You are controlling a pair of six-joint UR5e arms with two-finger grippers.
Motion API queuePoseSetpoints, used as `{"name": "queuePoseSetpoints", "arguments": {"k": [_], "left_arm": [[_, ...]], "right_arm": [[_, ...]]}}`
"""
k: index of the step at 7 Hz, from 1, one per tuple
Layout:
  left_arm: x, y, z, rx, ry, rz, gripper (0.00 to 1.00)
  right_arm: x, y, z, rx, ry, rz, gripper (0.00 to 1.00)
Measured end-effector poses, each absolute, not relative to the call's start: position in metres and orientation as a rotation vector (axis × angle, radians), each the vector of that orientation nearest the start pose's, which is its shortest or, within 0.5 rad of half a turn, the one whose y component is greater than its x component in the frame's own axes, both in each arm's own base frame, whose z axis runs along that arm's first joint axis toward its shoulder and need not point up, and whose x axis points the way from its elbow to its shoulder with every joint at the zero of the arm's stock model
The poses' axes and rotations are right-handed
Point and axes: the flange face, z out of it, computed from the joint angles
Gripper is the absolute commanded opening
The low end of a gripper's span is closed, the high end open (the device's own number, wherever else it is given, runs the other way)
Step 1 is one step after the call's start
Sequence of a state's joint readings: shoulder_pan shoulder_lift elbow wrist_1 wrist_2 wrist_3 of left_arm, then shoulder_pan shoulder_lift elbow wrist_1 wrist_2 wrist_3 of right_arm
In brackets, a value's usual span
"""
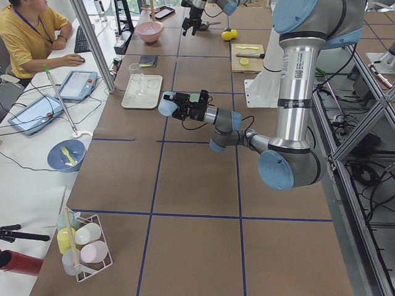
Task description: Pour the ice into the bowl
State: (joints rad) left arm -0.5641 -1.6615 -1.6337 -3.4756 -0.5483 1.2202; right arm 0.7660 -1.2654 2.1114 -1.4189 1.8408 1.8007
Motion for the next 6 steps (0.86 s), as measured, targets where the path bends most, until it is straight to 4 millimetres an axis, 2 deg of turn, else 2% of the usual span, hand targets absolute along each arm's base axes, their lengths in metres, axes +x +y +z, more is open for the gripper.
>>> {"name": "queuePoseSetpoints", "arguments": {"k": [1,2,3,4,6], "left_arm": [[0.233,-0.440,0.398,1.681,-0.798,0.580,0.00],[0.223,-0.464,0.391,1.694,-0.766,0.649,0.00],[0.211,-0.487,0.388,1.710,-0.671,0.714,0.00],[0.205,-0.502,0.388,1.720,-0.531,0.742,0.00],[0.206,-0.507,0.406,1.709,-0.170,0.657,0.00]], "right_arm": [[-0.303,-0.439,0.241,0.026,-1.053,0.770,1.00],[-0.303,-0.439,0.239,0.027,-1.056,0.769,1.00],[-0.302,-0.439,0.238,0.029,-1.059,0.769,1.00],[-0.301,-0.437,0.236,0.030,-1.063,0.767,1.00],[-0.301,-0.436,0.234,0.032,-1.068,0.765,1.00]]}}
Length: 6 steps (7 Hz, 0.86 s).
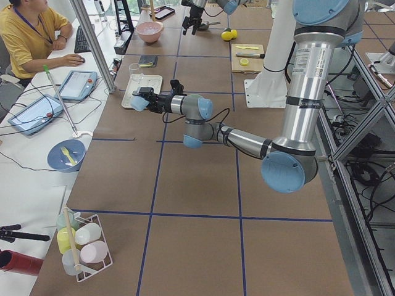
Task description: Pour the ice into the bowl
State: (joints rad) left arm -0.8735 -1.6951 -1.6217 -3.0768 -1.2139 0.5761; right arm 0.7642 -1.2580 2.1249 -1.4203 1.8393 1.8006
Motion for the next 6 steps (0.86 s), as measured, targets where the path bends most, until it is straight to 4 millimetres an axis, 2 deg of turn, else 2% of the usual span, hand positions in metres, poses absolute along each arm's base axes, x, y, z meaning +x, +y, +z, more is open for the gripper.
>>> {"name": "queuePoseSetpoints", "arguments": {"k": [2,4,6], "left_arm": [[0.203,-0.493,0.439,1.624,0.182,0.487,0.00],[0.191,-0.477,0.476,1.481,0.456,0.222,0.00],[0.184,-0.465,0.515,1.351,0.581,-0.005,0.00]], "right_arm": [[-0.300,-0.436,0.233,0.032,-1.069,0.764,1.00],[-0.301,-0.435,0.233,0.030,-1.069,0.762,1.00],[-0.303,-0.434,0.233,0.028,-1.068,0.758,1.00]]}}
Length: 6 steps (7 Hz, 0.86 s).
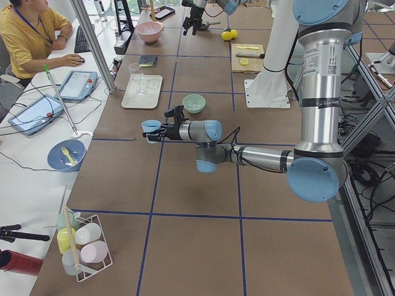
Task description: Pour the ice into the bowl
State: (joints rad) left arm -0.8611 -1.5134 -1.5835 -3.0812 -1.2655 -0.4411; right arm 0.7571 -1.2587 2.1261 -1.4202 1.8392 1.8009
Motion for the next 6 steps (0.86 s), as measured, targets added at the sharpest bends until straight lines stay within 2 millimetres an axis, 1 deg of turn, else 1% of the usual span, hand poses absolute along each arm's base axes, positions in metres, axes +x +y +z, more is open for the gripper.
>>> {"name": "queuePoseSetpoints", "arguments": {"k": [1,2,3,4,5,6], "left_arm": [[0.186,-0.457,0.529,1.303,0.625,-0.074,0.00],[0.193,-0.444,0.543,1.254,0.664,-0.132,0.00],[0.209,-0.425,0.557,1.229,0.663,-0.172,0.00],[0.230,-0.405,0.564,1.234,0.642,-0.197,0.00],[0.246,-0.389,0.568,1.221,0.669,-0.240,0.00],[0.261,-0.377,0.570,1.172,0.754,-0.315,0.00]], "right_arm": [[-0.304,-0.433,0.233,0.027,-1.069,0.755,1.00],[-0.306,-0.432,0.233,0.025,-1.068,0.754,1.00],[-0.306,-0.432,0.234,0.024,-1.067,0.753,1.00],[-0.307,-0.432,0.235,0.023,-1.065,0.752,1.00],[-0.308,-0.431,0.236,0.022,-1.063,0.751,1.00],[-0.308,-0.431,0.236,0.021,-1.062,0.751,1.00]]}}
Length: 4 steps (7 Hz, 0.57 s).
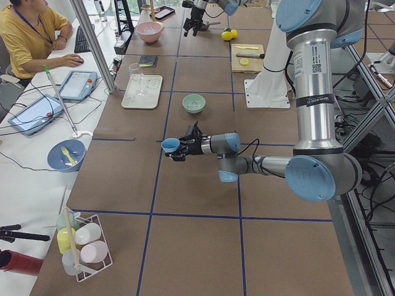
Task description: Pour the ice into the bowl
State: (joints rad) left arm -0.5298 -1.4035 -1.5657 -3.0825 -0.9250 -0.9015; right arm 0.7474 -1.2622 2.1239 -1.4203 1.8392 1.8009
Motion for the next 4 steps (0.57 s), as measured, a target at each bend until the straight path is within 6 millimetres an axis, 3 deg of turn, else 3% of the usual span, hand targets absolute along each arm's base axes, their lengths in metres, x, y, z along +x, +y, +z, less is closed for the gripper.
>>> {"name": "queuePoseSetpoints", "arguments": {"k": [1,4], "left_arm": [[0.274,-0.361,0.577,1.112,0.823,-0.368,0.00],[0.277,-0.321,0.625,1.089,0.755,-0.371,0.00]], "right_arm": [[-0.308,-0.431,0.237,0.020,-1.061,0.751,1.00],[-0.308,-0.430,0.236,0.020,-1.062,0.749,1.00]]}}
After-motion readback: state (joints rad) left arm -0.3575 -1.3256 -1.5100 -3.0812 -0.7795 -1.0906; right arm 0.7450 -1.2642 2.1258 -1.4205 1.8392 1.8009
